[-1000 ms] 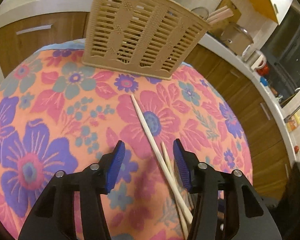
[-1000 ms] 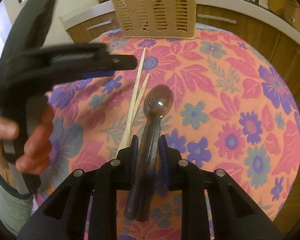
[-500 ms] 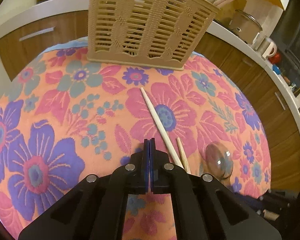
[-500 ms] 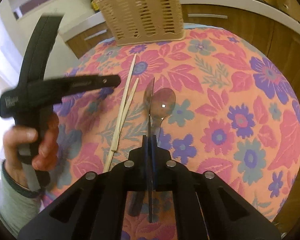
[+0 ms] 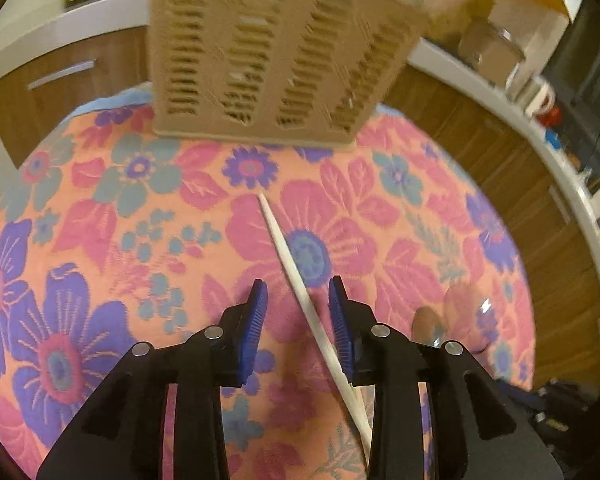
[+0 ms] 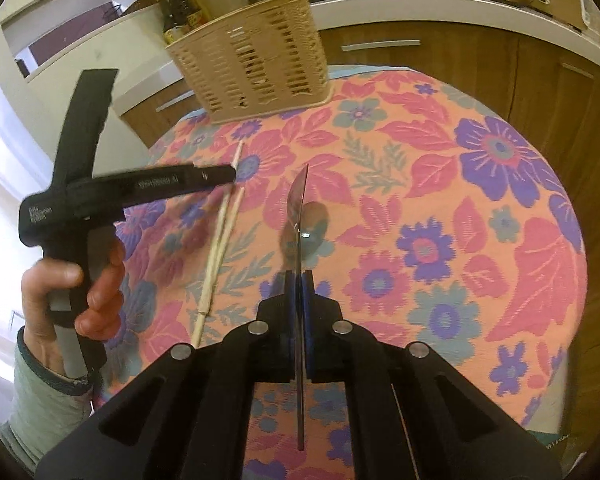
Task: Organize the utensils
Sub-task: 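Grasp a clear spoon with the right tool while the left tool grasps a wooden chopstick, then carry the spoon with the right tool while the left tool carries the chopstick over the basket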
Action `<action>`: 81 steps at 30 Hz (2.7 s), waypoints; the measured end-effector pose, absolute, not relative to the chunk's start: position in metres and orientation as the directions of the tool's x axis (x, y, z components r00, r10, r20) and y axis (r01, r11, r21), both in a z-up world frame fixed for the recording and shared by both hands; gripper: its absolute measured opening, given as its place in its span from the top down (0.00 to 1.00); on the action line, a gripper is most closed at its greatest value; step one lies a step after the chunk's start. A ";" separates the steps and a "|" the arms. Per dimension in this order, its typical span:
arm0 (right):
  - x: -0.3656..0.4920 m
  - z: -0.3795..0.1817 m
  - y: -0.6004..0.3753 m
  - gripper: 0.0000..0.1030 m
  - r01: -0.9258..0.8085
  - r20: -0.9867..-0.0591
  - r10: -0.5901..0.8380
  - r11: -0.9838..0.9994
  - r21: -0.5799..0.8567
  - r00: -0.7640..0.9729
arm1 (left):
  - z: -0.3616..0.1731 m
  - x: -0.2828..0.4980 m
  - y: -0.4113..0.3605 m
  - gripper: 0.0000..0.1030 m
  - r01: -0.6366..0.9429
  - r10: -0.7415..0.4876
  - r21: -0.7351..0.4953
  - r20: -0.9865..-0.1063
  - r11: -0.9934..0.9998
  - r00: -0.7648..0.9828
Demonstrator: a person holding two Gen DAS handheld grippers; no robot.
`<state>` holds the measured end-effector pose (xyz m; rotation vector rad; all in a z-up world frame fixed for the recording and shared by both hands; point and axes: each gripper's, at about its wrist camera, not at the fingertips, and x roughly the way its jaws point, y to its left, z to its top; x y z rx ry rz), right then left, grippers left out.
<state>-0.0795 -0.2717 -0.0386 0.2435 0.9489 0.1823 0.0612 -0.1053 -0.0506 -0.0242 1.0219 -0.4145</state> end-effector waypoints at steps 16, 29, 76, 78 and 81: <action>-0.069 -0.054 -0.307 0.81 0.068 -0.839 0.194 0.962 0.263 0.508 | -0.045 0.016 -0.065 0.96 0.365 -0.320 -0.162 -0.844 0.917 0.431; -0.034 -0.055 -0.281 0.73 0.009 -0.915 0.022 1.000 0.027 0.403 | -0.039 0.008 -0.063 0.71 0.397 -0.296 -0.117 -0.855 0.910 0.426; 0.055 0.192 -0.246 0.91 -0.219 -0.173 0.226 0.974 0.058 0.959 | 0.195 0.090 -0.071 0.96 0.439 -0.465 -0.203 -0.100 0.875 0.880; 0.068 0.191 -0.245 0.91 -0.203 -0.156 0.209 0.978 0.055 0.965 | 0.189 0.104 -0.074 0.96 0.434 -0.461 -0.209 -0.106 0.876 0.881; 0.089 0.183 -0.247 0.91 -0.172 -0.151 0.180 0.983 0.067 0.972 | 0.178 0.124 -0.078 0.96 0.426 -0.460 -0.233 -0.117 0.874 0.880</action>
